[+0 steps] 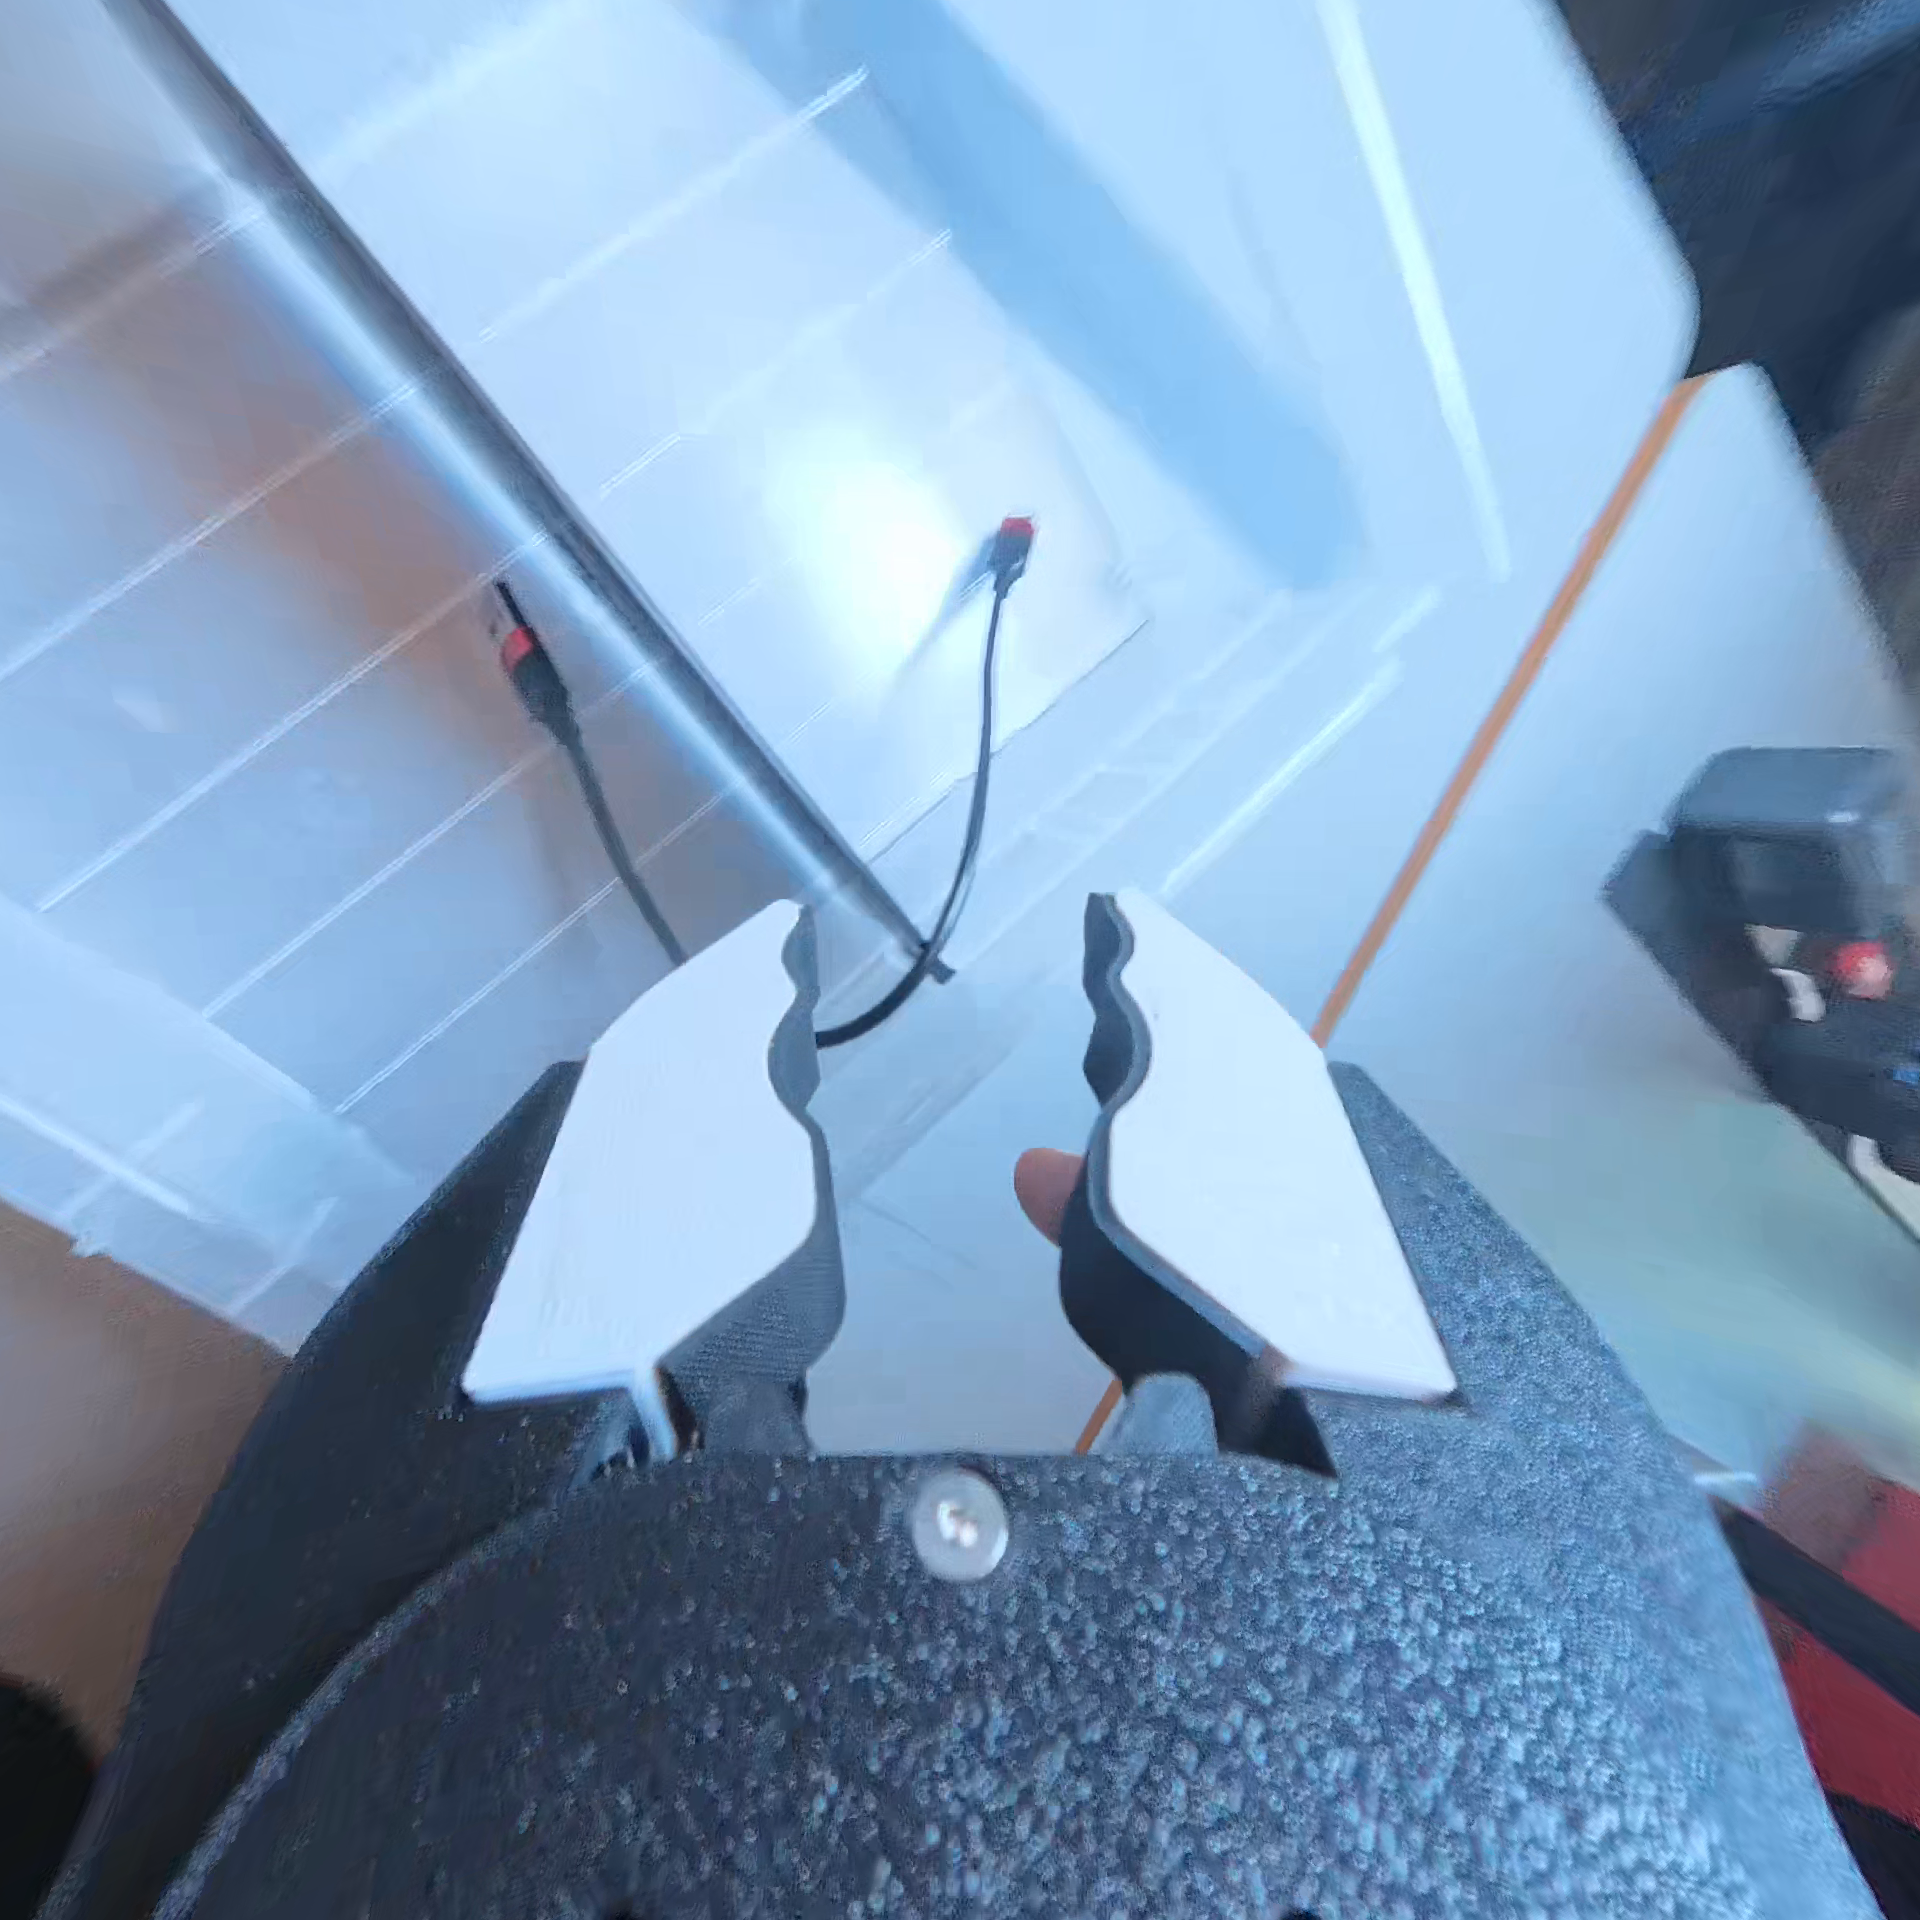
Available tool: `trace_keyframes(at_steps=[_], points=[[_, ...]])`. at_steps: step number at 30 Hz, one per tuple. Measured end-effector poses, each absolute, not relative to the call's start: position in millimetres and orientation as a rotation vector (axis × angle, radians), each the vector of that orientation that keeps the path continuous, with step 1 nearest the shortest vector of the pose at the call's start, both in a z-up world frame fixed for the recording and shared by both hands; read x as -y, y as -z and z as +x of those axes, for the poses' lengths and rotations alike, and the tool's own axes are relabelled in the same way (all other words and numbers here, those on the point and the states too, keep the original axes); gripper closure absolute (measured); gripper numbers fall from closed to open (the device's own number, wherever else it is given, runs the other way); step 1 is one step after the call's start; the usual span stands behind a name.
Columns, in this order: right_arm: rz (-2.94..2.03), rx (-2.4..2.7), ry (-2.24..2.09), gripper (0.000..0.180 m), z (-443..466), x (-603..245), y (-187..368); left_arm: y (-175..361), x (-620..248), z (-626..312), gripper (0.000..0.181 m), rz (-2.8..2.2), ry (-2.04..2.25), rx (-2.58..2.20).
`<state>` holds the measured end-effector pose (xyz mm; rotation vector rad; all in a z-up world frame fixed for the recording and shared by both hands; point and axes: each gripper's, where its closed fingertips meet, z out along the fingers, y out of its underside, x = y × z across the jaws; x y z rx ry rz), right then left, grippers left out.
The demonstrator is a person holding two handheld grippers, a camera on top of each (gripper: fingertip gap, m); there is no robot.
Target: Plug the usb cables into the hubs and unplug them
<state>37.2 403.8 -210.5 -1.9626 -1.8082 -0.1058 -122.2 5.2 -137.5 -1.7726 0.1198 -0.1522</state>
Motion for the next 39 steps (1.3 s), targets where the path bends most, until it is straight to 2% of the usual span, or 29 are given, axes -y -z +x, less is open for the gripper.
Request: trace_keyframes(at_steps=[8, 16, 21, 25, 29, 33, 36, 39], points=[[-1.865, 2.160, 0.586, 0.156, 43.4, -409.6, 232.9, 143.8, -5.7, -122.5, 0.163, -1.794, 0.161, -0.123], [-1.769, 2.235, 0.596, 0.176, 41.0, -406.7, 215.2, 144.5, -4.2, -125.8, 0.163, -1.800, 0.157, -0.119], [-1.628, 2.164, 0.471, 0.176, 30.1, -387.2, 176.3, 148.0, -5.7, -125.1, 0.163, -1.813, 0.160, -0.124], [-1.503, 2.243, 0.012, 0.176, 5.1, -321.3, 158.9, 150.0, -7.4, -122.3, 0.163, -1.820, 0.162, -0.131], [-1.476, 2.335, -0.200, 0.176, -1.9, -289.0, 169.8, 151.4, -8.7, -118.5, 0.163, -1.826, 0.163, -0.140], [-1.533, 2.349, -0.138, 0.174, 1.0, -302.2, 193.4, 150.2, -8.6, -116.1, 0.163, -1.825, 0.163, -0.147], [-1.537, 2.301, -0.118, 0.162, 1.9, -310.6, 194.1, 151.4, -8.6, -115.5, 0.163, -1.828, 0.167, -0.150], [-1.479, 2.154, -0.119, 0.147, -5.5, -317.7, 171.0, 154.3, -9.8, -115.0, 0.163, -1.835, 0.177, -0.150]])
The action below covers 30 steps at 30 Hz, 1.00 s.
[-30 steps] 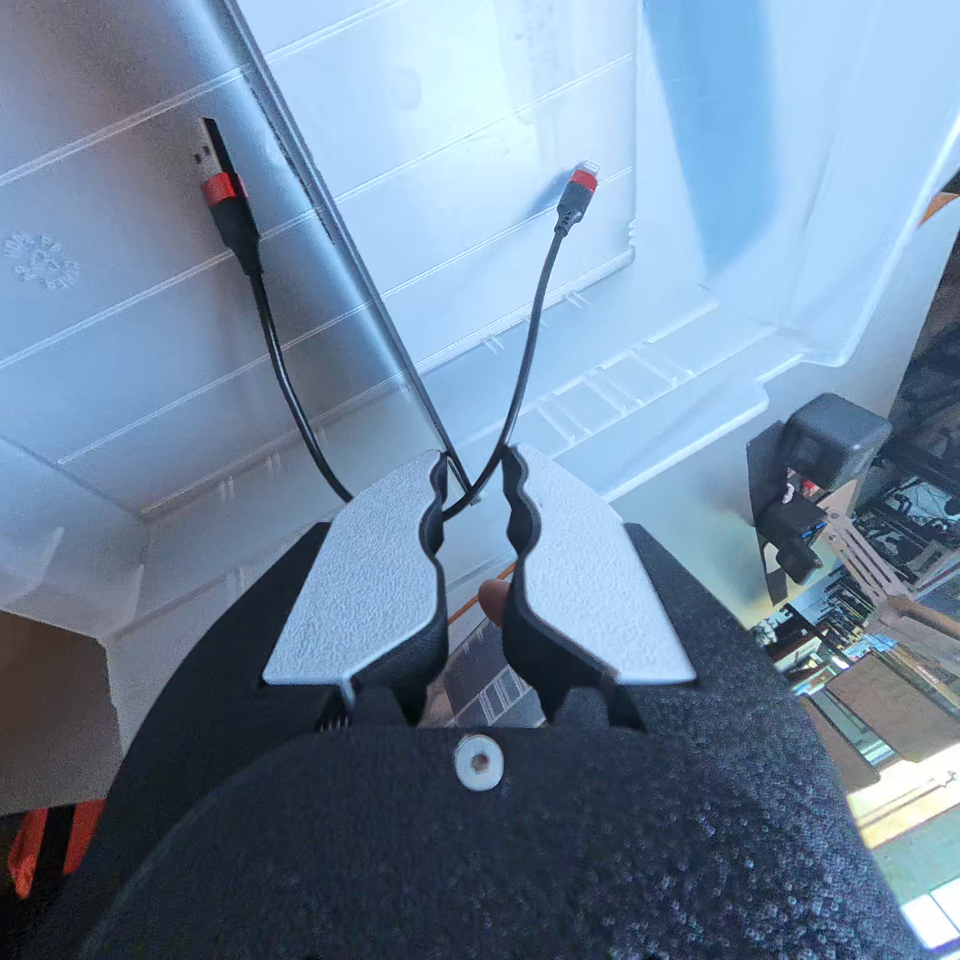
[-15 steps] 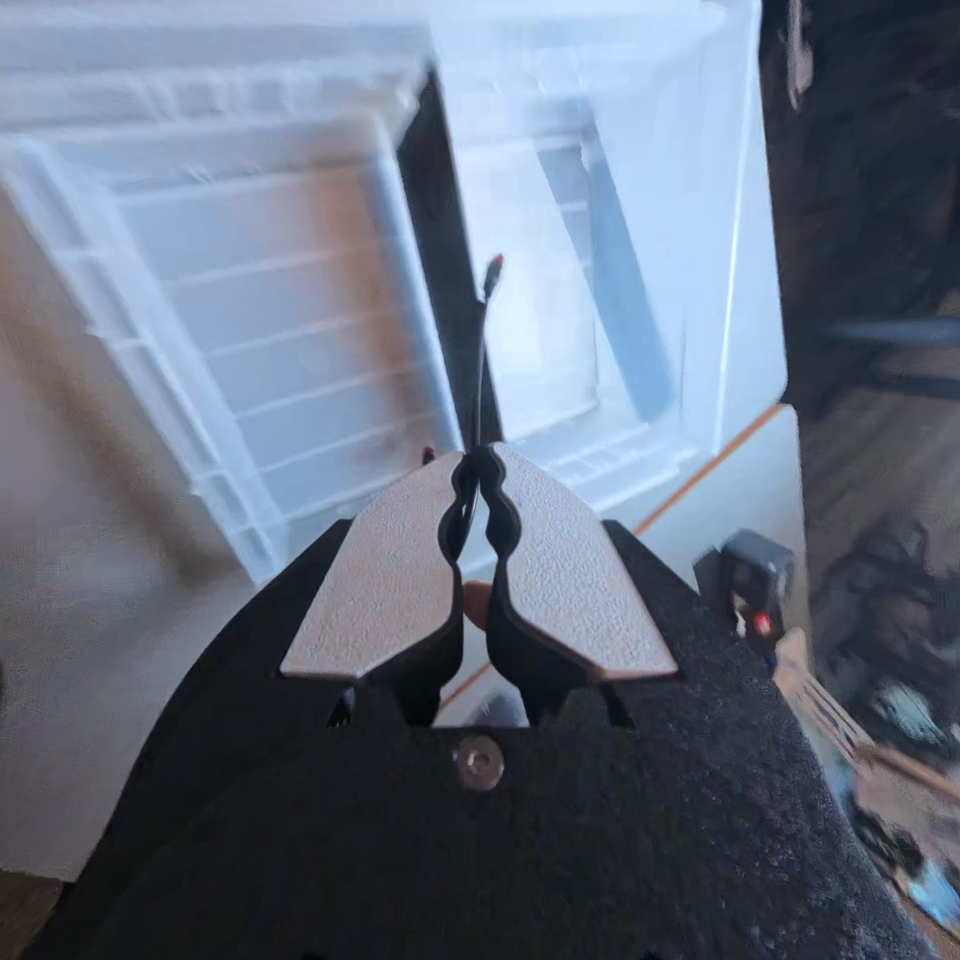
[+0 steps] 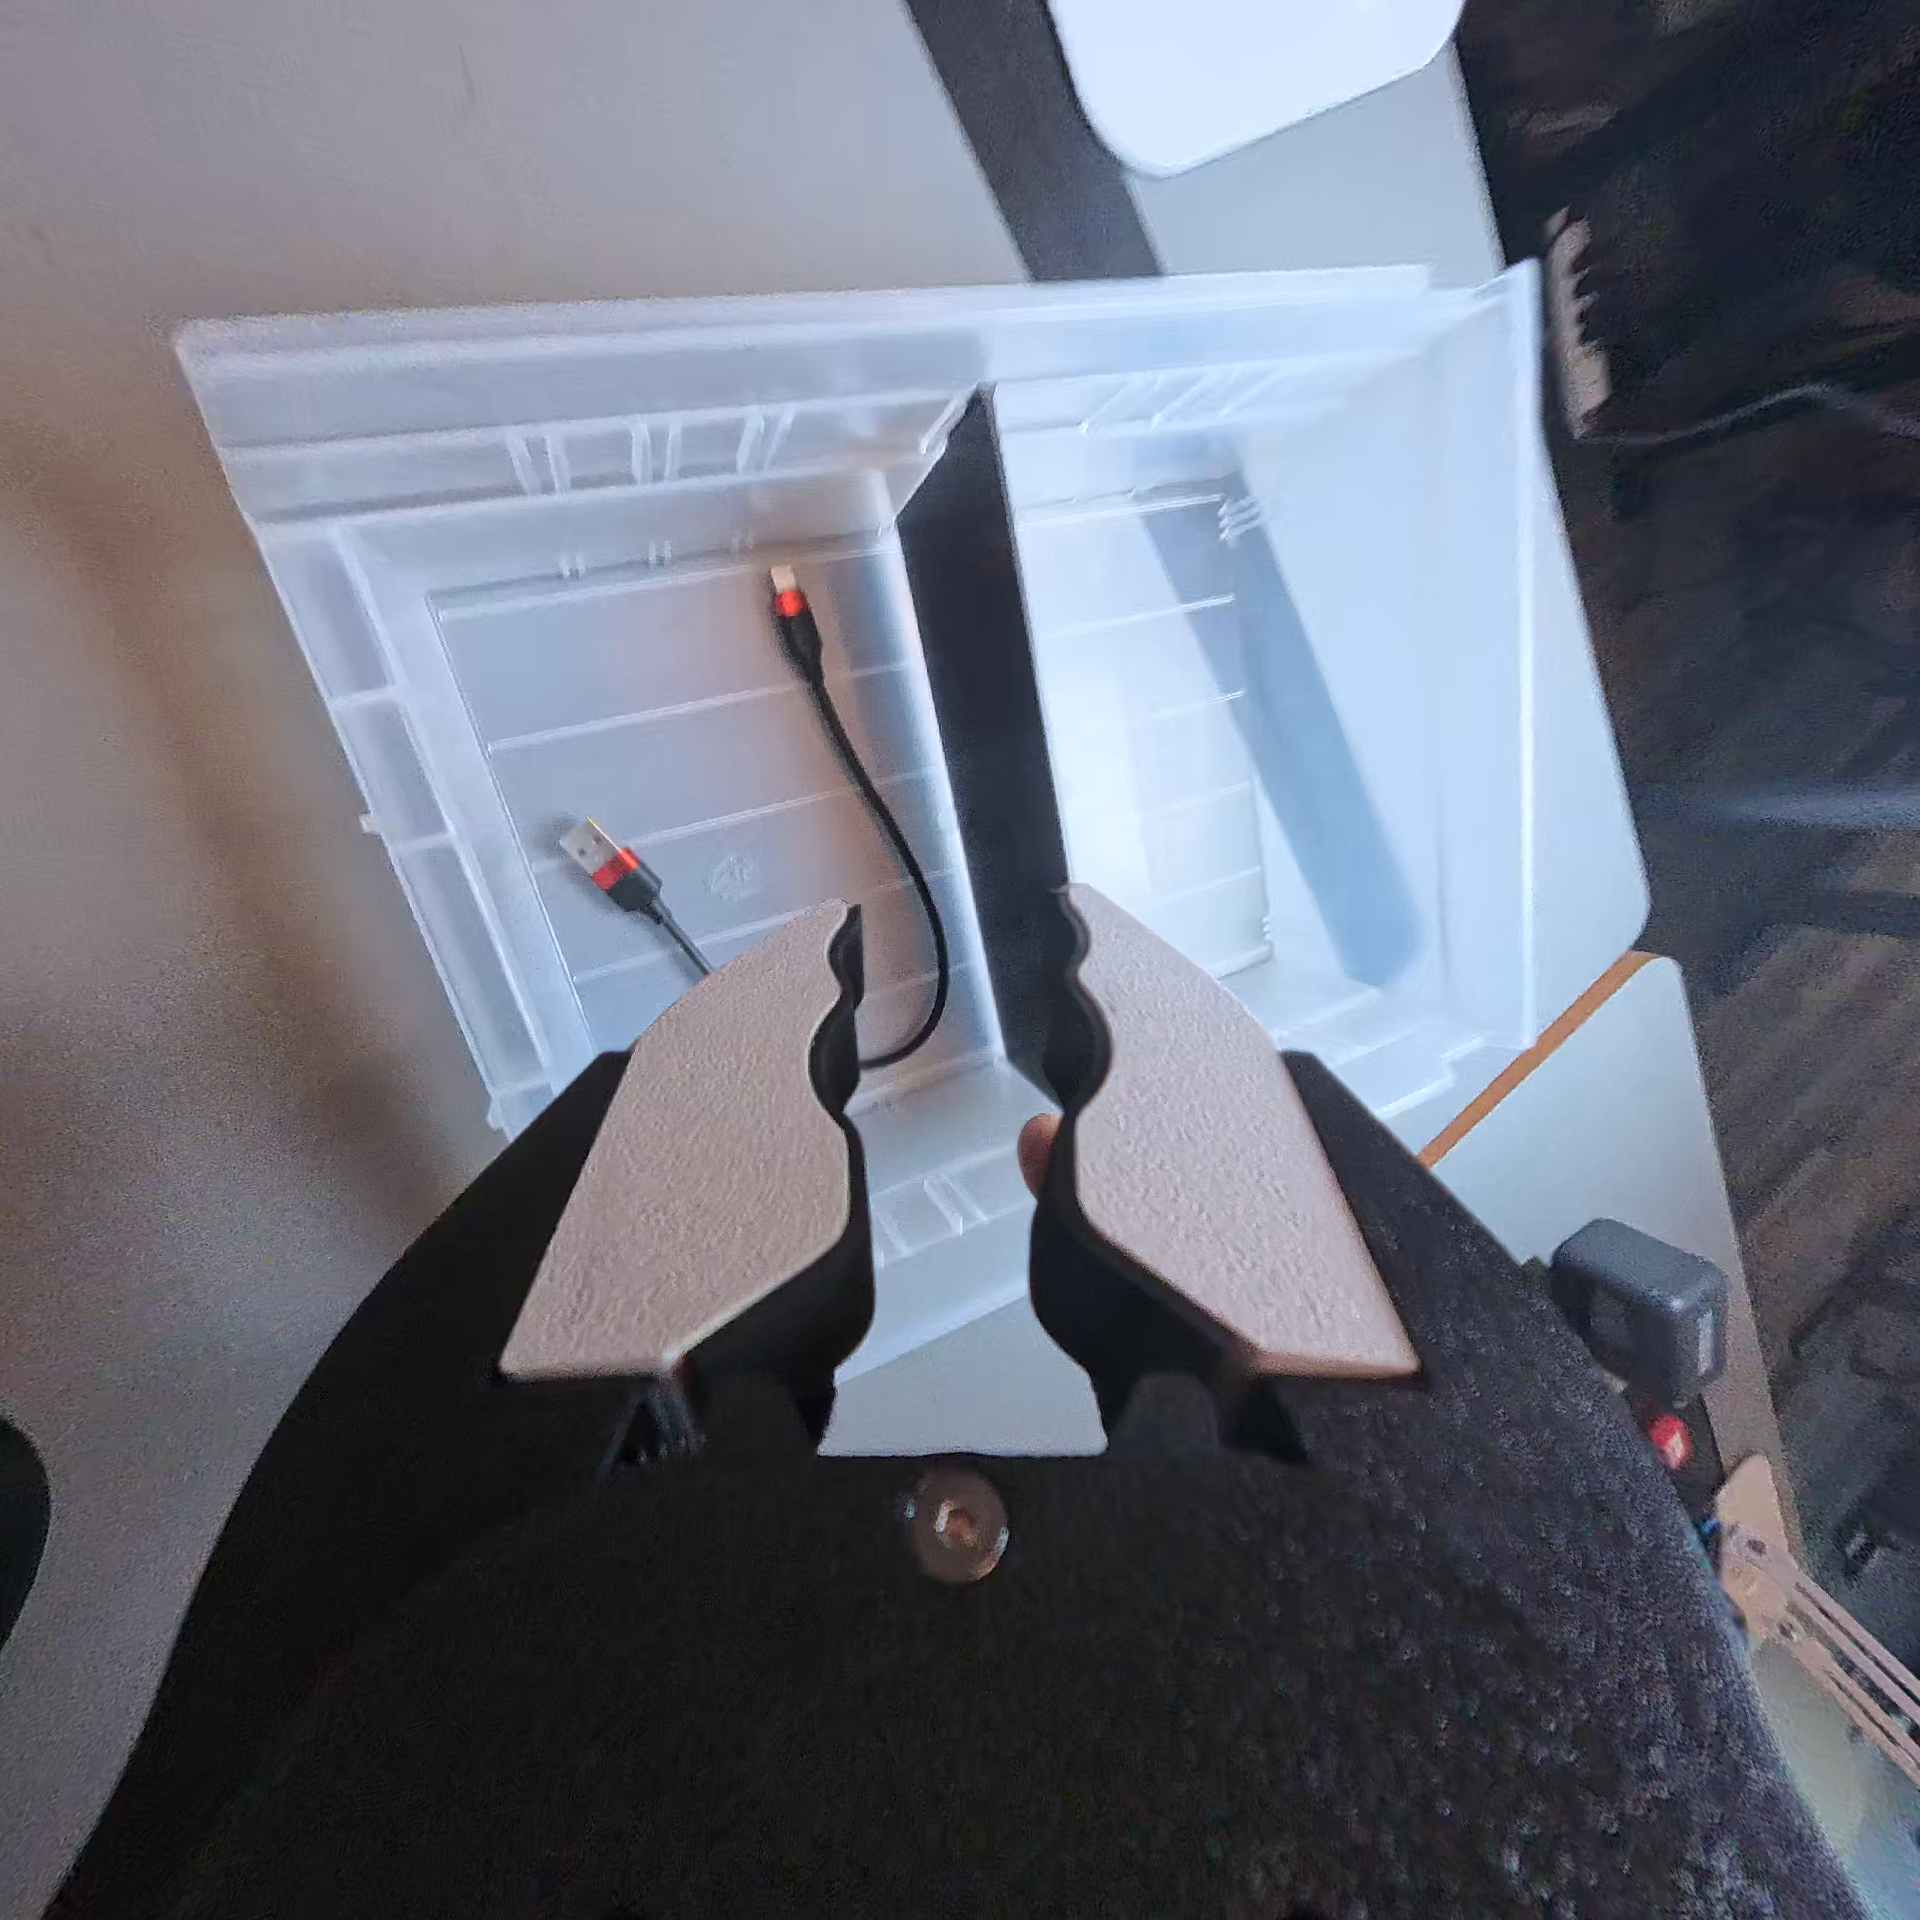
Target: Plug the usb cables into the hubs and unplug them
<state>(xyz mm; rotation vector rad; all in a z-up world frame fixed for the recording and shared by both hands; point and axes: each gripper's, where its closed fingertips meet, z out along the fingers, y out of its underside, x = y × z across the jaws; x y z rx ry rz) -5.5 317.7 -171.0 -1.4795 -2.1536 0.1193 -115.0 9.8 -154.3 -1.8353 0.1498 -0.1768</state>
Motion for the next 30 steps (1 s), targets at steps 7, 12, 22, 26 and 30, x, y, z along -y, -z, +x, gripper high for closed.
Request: trace_keyframes(at_steps=[7, 12, 22, 26, 30], points=[[-1.119, 2.021, -0.777, 0.140, -38.8, -183.8, 116.0, 165.1, -15.2, -100.9, 0.163, -1.868, 0.202, -0.208], [-0.889, 2.218, -1.002, 0.137, -45.1, -63.2, 142.6, 186.1, -21.8, -69.5, 0.163, -1.947, 0.216, -0.352], [-0.699, 2.344, -0.856, 0.163, -43.3, -34.1, 129.5, 169.9, -19.0, -36.4, 0.138, -1.833, 0.330, -0.402], [-0.910, 2.088, -0.548, 0.163, -48.1, -144.8, 74.7, 137.7, -8.8, -62.2, 0.138, -1.723, 0.231, -0.317], [-1.072, 1.871, 0.012, 0.163, -40.0, -286.6, 62.7, 125.8, -0.4, -84.0, 0.138, -1.683, 0.204, -0.233]])
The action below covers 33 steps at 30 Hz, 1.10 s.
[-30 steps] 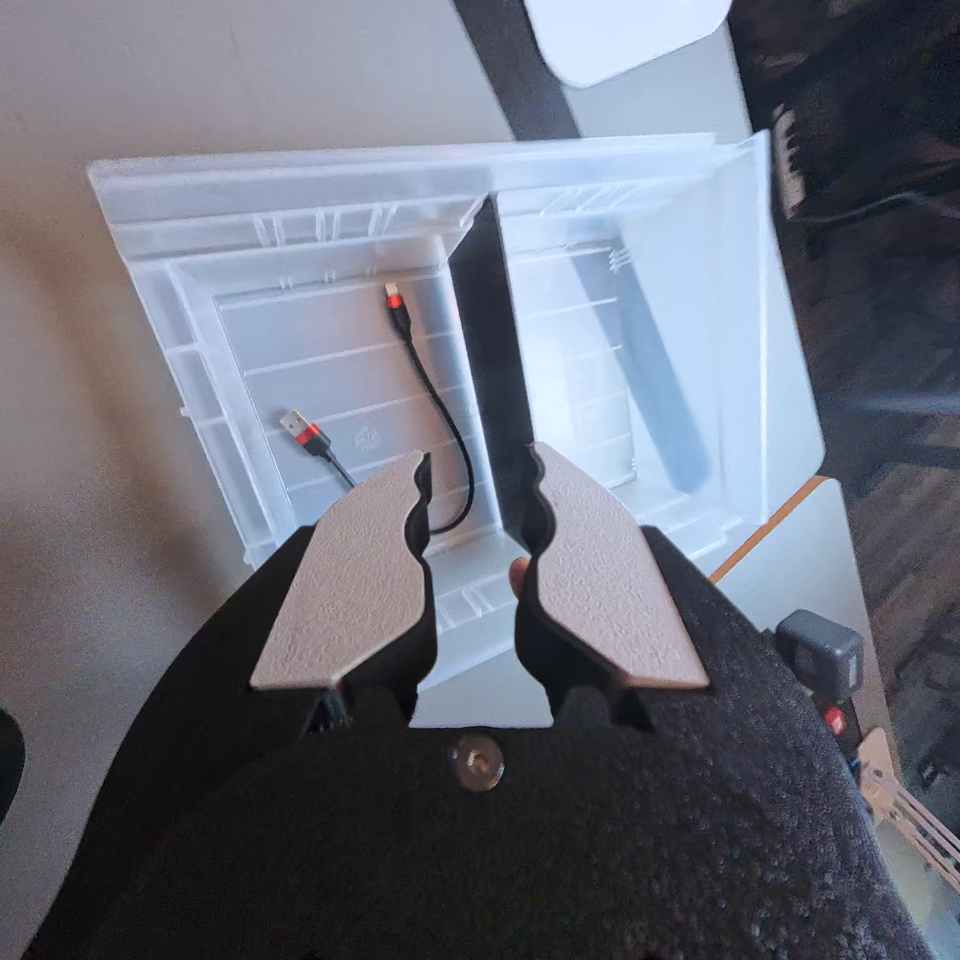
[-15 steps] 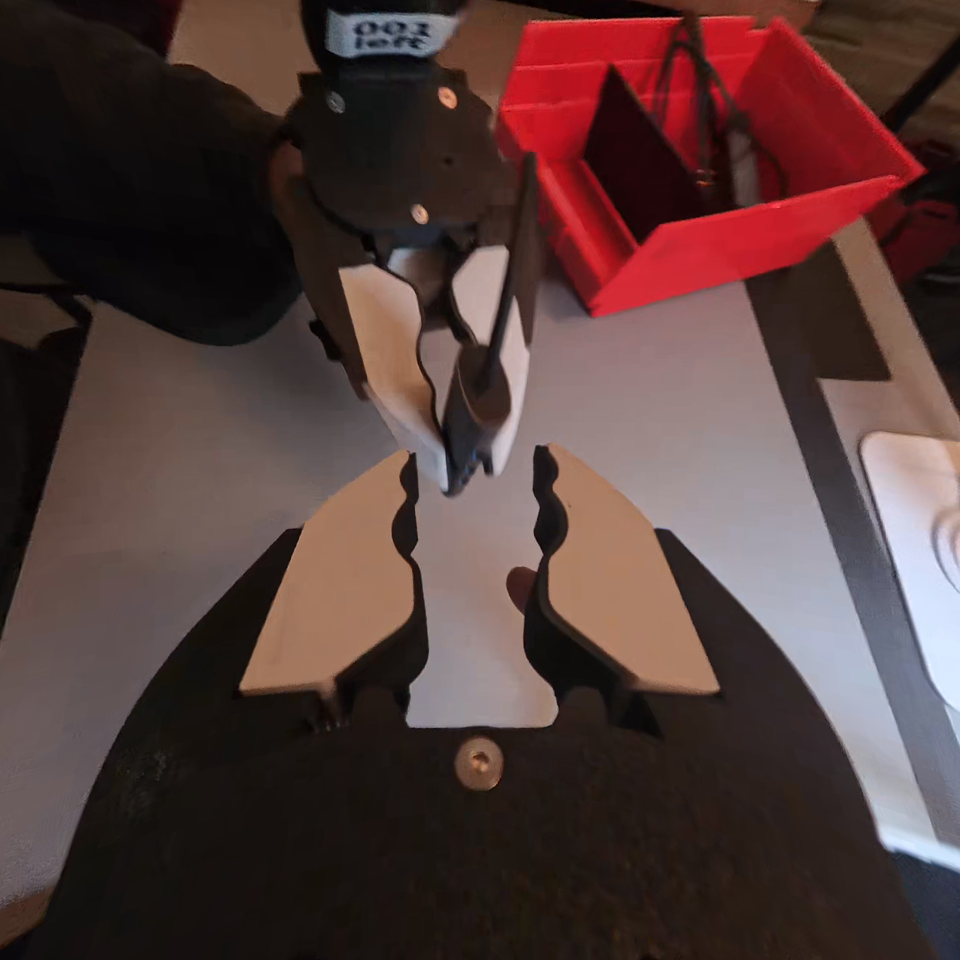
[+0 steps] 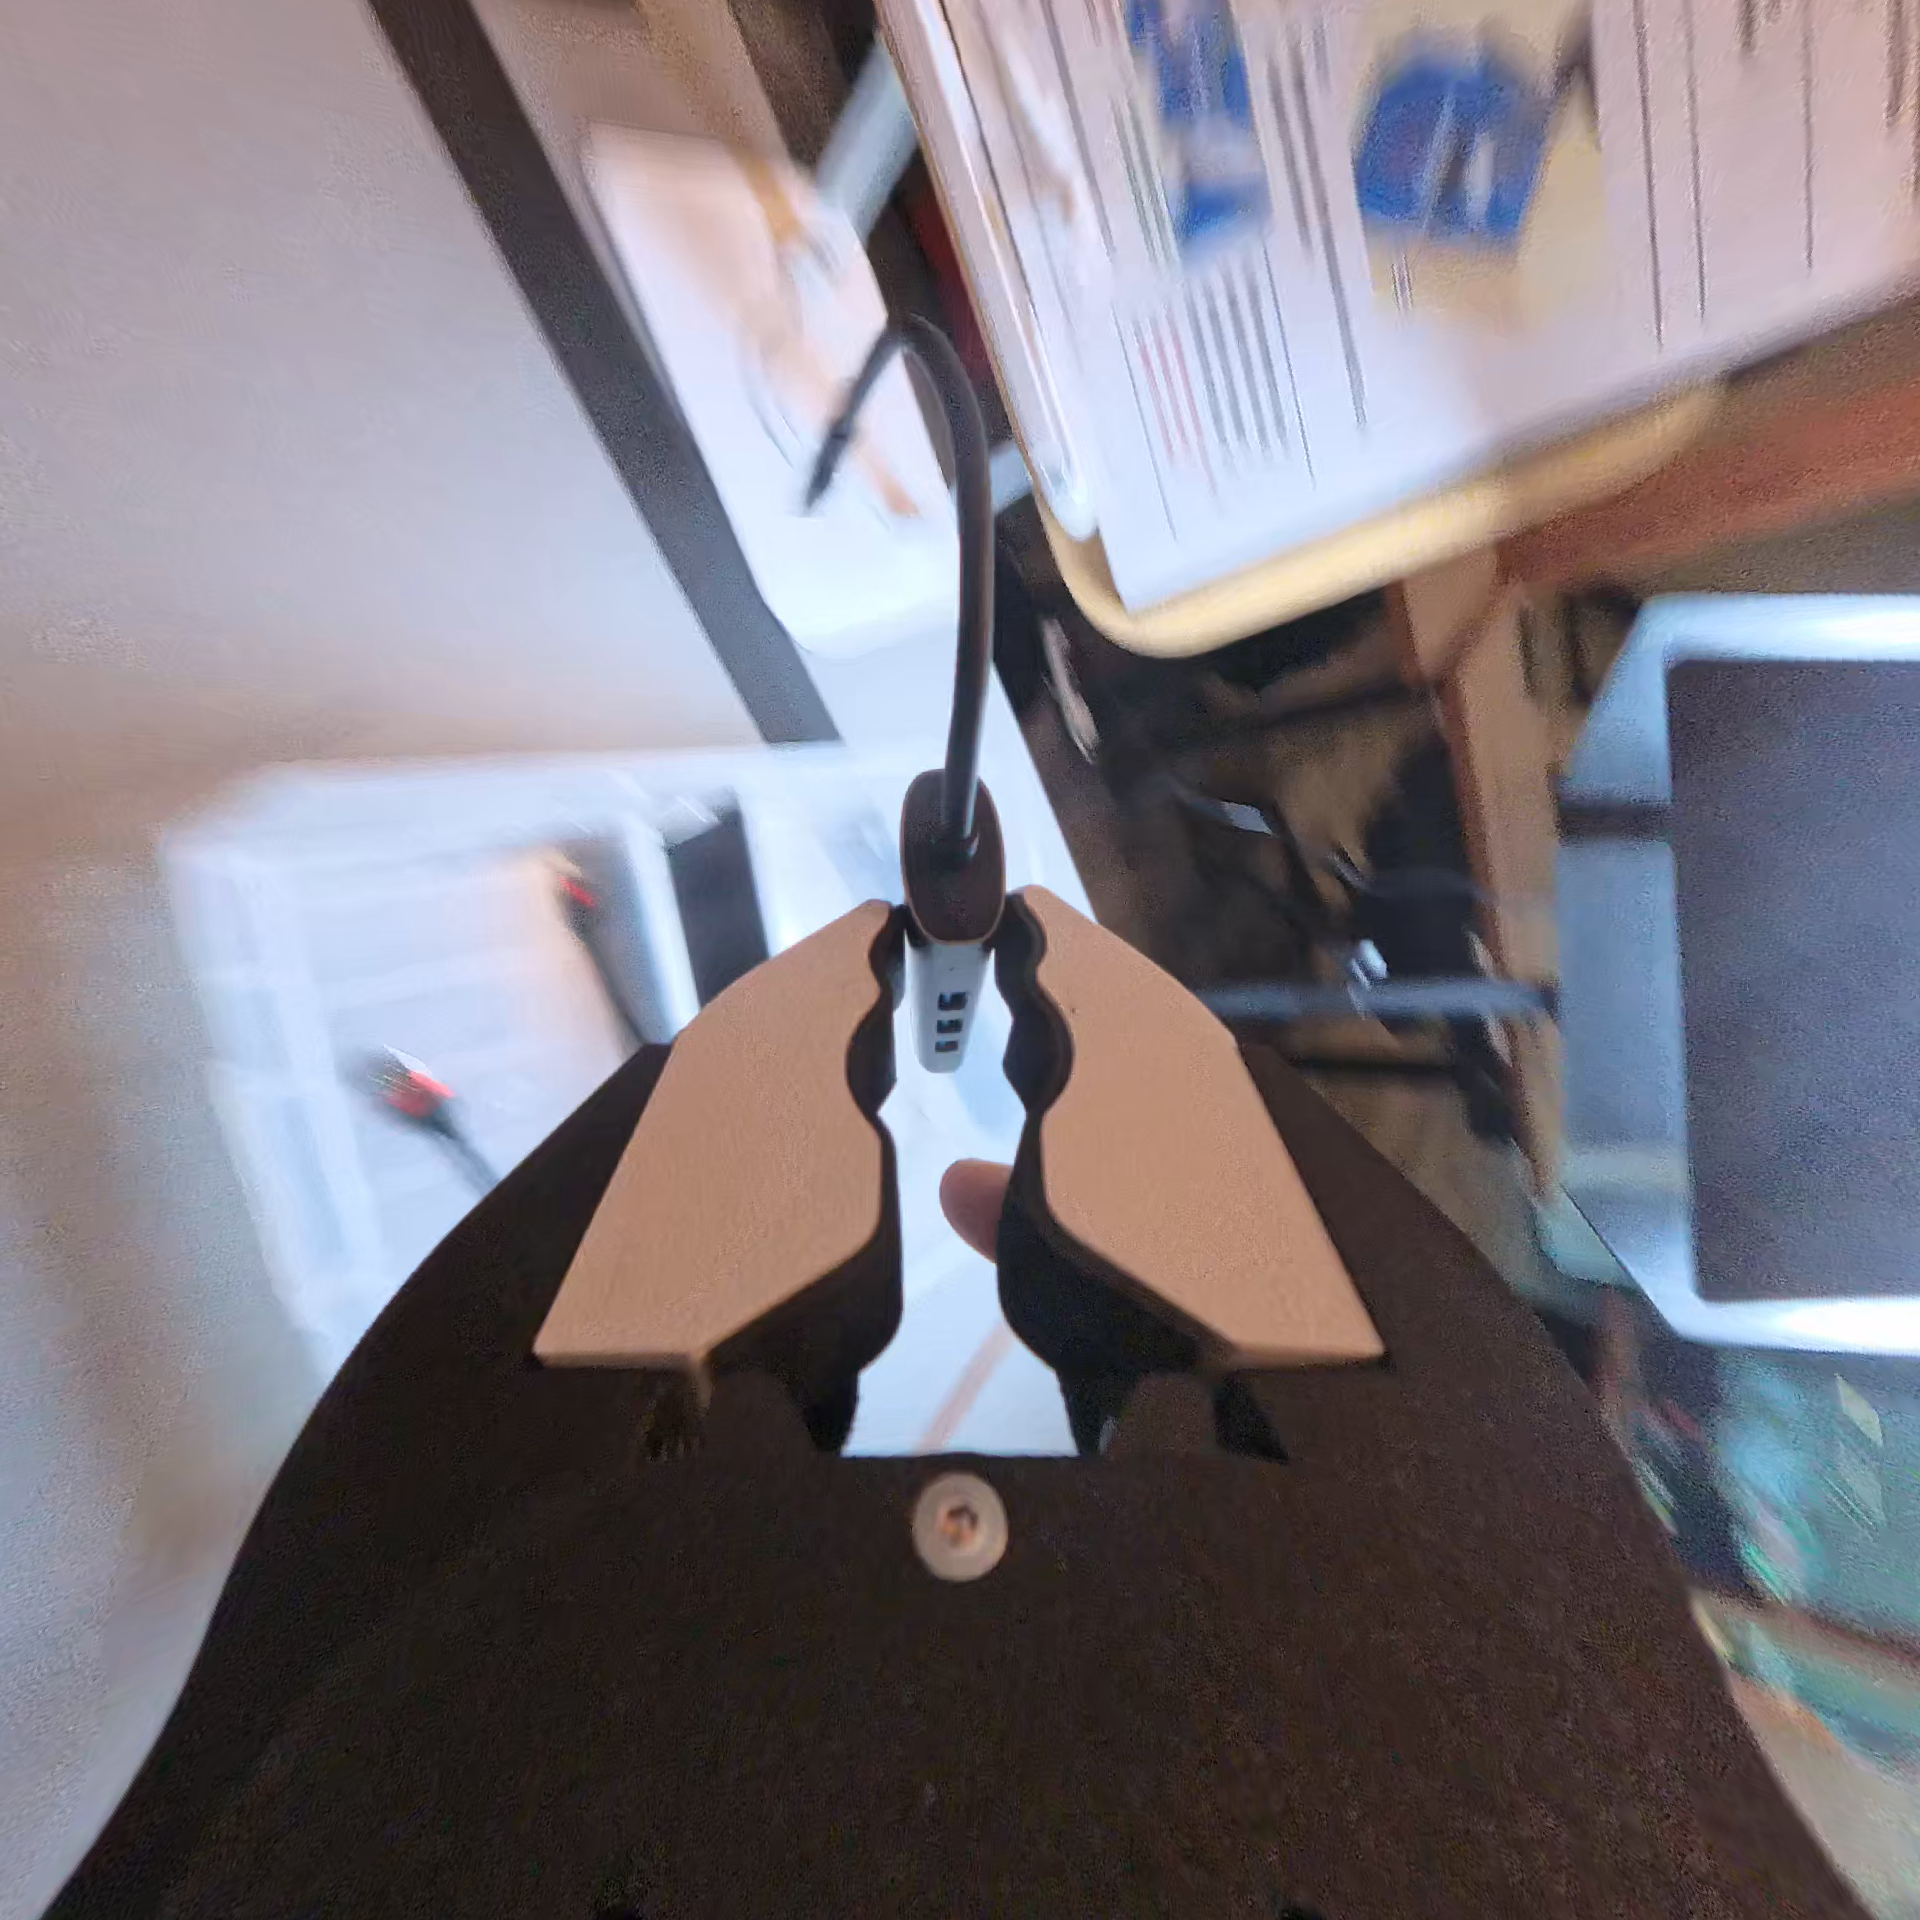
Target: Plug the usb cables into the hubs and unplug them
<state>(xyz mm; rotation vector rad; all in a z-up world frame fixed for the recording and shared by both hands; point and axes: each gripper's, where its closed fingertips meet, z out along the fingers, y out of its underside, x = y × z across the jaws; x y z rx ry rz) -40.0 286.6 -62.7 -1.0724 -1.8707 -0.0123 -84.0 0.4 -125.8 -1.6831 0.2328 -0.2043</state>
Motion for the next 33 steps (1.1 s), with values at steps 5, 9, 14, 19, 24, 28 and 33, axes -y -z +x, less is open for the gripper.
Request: trace_keyframes(at_steps=[5, 9, 14, 19, 24, 28, 33], points=[[-1.270, 1.868, 0.287, 0.163, -38.1, -381.5, 131.9, 126.6, 0.8, -102.6, 0.141, -1.678, 0.166, -0.172], [-1.399, 1.940, 0.221, 0.163, -49.3, -395.7, 200.7, 138.5, -3.4, -109.9, 0.142, -1.709, 0.162, -0.152], [-1.454, 1.884, 0.048, 0.146, -64.8, -388.1, 210.8, 152.5, -6.9, -118.5, 0.143, -1.752, 0.142, -0.134], [-1.387, 1.683, -0.390, 0.133, -64.4, -330.5, 149.6, 152.3, -2.4, -145.8, 0.142, -1.759, 0.102, -0.058], [-1.321, 1.578, -0.933, 0.134, -20.4, -220.4, 129.8, 136.9, 23.0, -228.9, 0.142, -1.832, -0.149, 0.067], [-1.284, 1.603, -1.044, 0.151, 23.6, -159.0, 156.5, 131.5, 52.1, -313.2, 0.145, -2.011, -0.446, 0.080], [-1.244, 1.564, -1.211, 0.179, 44.5, -115.5, 181.9, 112.6, 61.6, -383.3, 0.149, -2.245, -0.661, -0.025]])
